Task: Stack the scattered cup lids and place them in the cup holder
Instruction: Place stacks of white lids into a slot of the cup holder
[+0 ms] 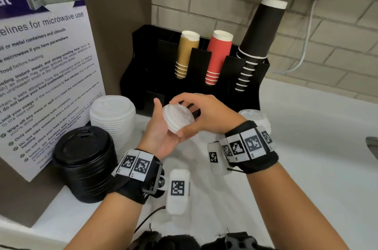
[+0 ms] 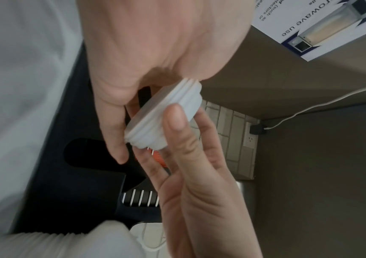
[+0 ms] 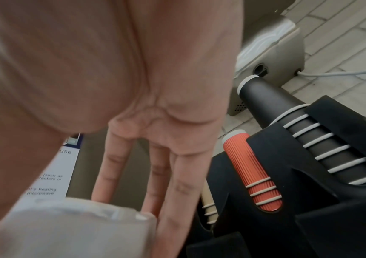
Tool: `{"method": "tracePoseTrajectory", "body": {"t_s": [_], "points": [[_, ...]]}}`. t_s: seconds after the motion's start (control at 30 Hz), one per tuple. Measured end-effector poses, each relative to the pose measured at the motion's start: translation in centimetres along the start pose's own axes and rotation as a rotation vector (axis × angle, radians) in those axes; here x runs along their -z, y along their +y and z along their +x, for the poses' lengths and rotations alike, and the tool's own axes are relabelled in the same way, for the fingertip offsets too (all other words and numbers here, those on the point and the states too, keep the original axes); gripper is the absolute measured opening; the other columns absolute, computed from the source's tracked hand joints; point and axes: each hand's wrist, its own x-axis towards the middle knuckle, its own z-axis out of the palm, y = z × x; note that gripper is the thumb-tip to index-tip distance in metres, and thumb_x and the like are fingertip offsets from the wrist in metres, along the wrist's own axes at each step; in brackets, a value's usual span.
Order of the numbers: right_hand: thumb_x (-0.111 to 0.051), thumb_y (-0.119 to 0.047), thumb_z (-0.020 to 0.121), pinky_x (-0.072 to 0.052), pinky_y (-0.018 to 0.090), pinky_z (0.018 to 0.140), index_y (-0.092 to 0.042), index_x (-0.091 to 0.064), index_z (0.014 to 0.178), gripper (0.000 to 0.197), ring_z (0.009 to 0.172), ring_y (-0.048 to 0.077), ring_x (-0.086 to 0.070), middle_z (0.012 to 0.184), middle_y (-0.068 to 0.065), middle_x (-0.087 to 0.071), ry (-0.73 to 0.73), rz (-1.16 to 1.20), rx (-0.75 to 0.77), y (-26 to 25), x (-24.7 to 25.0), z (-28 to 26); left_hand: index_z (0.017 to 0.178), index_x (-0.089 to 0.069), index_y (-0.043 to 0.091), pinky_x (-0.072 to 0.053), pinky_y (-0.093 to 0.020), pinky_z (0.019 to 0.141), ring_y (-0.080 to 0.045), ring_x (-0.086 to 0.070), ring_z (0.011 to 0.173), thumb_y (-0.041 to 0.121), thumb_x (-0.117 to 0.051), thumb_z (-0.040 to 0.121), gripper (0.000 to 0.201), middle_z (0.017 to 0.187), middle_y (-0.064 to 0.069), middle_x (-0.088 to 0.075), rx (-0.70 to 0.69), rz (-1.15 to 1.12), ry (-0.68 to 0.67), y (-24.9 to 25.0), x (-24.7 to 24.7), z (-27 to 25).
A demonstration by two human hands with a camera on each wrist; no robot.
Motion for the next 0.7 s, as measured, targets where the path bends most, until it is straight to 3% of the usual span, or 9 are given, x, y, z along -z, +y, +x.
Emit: {"method": "tracePoseTrajectory", "body": {"t_s": [0.13, 0.3, 0.4, 0.53, 0.63, 0.7], "points": [[-0.090, -0.030, 0.059, -0.054, 0.036, 0.089, -0.028, -0.055, 0.119, 0.069, 0.104, 0.013, -0.059, 0.115, -0.005, -0.060, -0.008, -0.027, -0.029, -0.4, -0.5, 0.4, 0.116, -0.065, 0.016, -0.058, -0.051, 0.080, -0.030, -0.069, 0.104, 0.067, -0.020, 0.096, 0.072, 0.115, -0.011, -0.071, 0.040, -0.014, 0.036, 0.0, 0.4, 0.0], [-0.087, -0.029, 0.060, -0.057, 0.037, 0.080, -0.029, -0.053, 0.116, 0.065, 0.098, 0.012, -0.061, 0.108, -0.006, -0.061, 0.013, -0.079, -0.028, -0.9, -1.2, 0.4, 0.119, -0.064, 0.016, -0.050, -0.053, 0.096, -0.028, -0.068, 0.107, 0.070, -0.019, 0.094, 0.075, 0.119, -0.011, -0.070, 0.077, -0.059, -0.024, -0.1, 1.3, 0.2], [-0.087, -0.030, 0.060, -0.056, 0.036, 0.082, -0.028, -0.053, 0.116, 0.065, 0.098, 0.011, -0.060, 0.108, -0.006, -0.062, 0.006, -0.087, -0.039, -1.1, -0.6, 0.6, 0.121, -0.064, 0.021, -0.055, -0.051, 0.088, -0.025, -0.068, 0.108, 0.074, -0.015, 0.091, 0.078, 0.122, -0.006, -0.069, 0.068, -0.055, -0.069, -0.1, 1.8, 0.3], [-0.086, -0.029, 0.061, -0.054, 0.038, 0.085, -0.024, -0.051, 0.117, 0.066, 0.101, 0.017, -0.060, 0.111, 0.000, -0.061, 0.139, -0.111, -0.049, -1.1, 1.6, 2.8, 0.126, -0.057, 0.020, -0.055, -0.048, 0.076, -0.033, -0.062, 0.108, 0.070, -0.027, 0.094, 0.067, 0.125, -0.010, -0.059, 0.054, -0.092, 0.103, -0.8, 2.1, 0.5], [-0.084, -0.024, 0.064, -0.054, 0.038, 0.079, -0.013, -0.047, 0.113, 0.062, 0.095, 0.023, -0.059, 0.107, 0.005, -0.058, 0.240, -0.200, -0.120, -0.7, 2.6, 6.4, 0.113, -0.061, 0.016, -0.052, -0.045, 0.073, -0.034, -0.059, 0.105, 0.064, -0.035, 0.095, 0.057, 0.125, -0.011, -0.052, 0.078, -0.111, 0.177, -1.3, 2.6, 0.8], [-0.082, -0.024, 0.065, -0.050, 0.034, 0.069, -0.009, -0.048, 0.109, 0.058, 0.089, 0.026, -0.057, 0.102, 0.007, -0.055, 0.203, -0.298, -0.169, -0.2, 2.3, 8.6, 0.110, -0.062, 0.014, -0.052, -0.044, 0.073, -0.034, -0.059, 0.105, 0.062, -0.037, 0.096, 0.055, 0.125, -0.012, -0.052, 0.096, -0.130, 0.197, -1.4, 3.1, 0.8]]}}
